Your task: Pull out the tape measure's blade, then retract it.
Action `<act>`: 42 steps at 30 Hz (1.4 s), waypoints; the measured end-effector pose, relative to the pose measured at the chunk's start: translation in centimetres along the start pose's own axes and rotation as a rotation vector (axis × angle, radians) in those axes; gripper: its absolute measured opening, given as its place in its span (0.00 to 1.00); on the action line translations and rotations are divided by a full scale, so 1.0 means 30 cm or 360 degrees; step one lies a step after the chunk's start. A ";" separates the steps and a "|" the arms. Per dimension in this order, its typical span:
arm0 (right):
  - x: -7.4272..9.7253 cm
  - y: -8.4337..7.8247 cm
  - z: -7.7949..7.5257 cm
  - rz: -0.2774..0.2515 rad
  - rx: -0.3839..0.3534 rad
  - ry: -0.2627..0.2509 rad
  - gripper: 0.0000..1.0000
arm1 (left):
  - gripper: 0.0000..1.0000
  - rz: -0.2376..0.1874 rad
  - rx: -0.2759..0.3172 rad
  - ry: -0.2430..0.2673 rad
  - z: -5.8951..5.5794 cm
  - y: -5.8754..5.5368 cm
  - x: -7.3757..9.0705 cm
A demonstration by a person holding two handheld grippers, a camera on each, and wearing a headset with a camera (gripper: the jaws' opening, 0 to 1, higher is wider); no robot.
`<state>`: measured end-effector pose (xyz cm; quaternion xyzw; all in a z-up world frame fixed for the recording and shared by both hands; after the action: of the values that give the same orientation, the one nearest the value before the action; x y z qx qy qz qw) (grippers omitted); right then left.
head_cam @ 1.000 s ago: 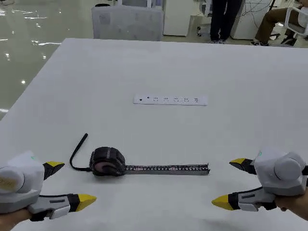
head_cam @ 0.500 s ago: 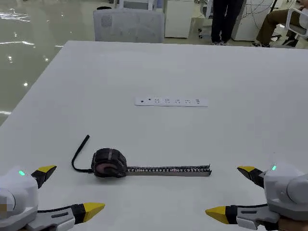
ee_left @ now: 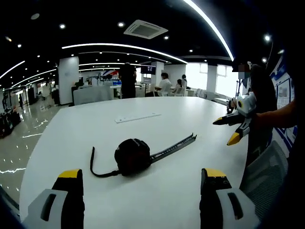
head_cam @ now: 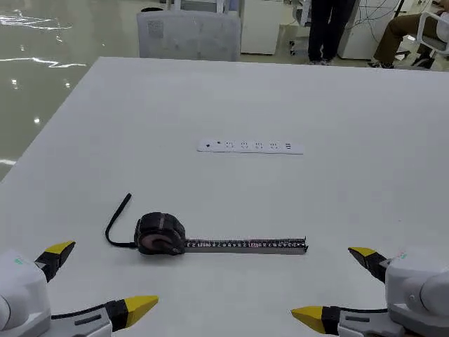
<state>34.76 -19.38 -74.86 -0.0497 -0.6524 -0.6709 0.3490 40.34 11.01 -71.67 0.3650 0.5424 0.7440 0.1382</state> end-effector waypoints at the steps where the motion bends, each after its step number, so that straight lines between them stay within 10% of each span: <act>1: 0.003 0.002 0.007 -0.0014 -0.0011 0.0001 0.99 | 1.00 -0.0004 0.0006 0.0013 -0.002 0.000 0.001; 24: 0.031 0.010 0.064 -0.0094 -0.0094 -0.0060 0.99 | 1.00 -0.0010 0.0032 0.0174 -0.076 -0.013 -0.011; 42: 0.005 0.000 0.060 -0.0088 0.0036 0.0016 0.91 | 1.00 -0.0006 0.0073 0.0403 -0.062 0.021 -0.065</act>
<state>33.94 -17.80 -74.53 -0.0245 -0.6593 -0.6731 0.3342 40.54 8.30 -72.14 0.2703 0.5729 0.7713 0.0616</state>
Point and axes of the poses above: the centre of the closed fingertips' face, and the gripper's own axes: x roughly backward along the fingers, z roughly to its left, y roughly out of its top, the point moved 1 cm from there along x, roughly backward along the fingers, and after that the axes turned 11 degrees about -x, right-handed, at the moved point
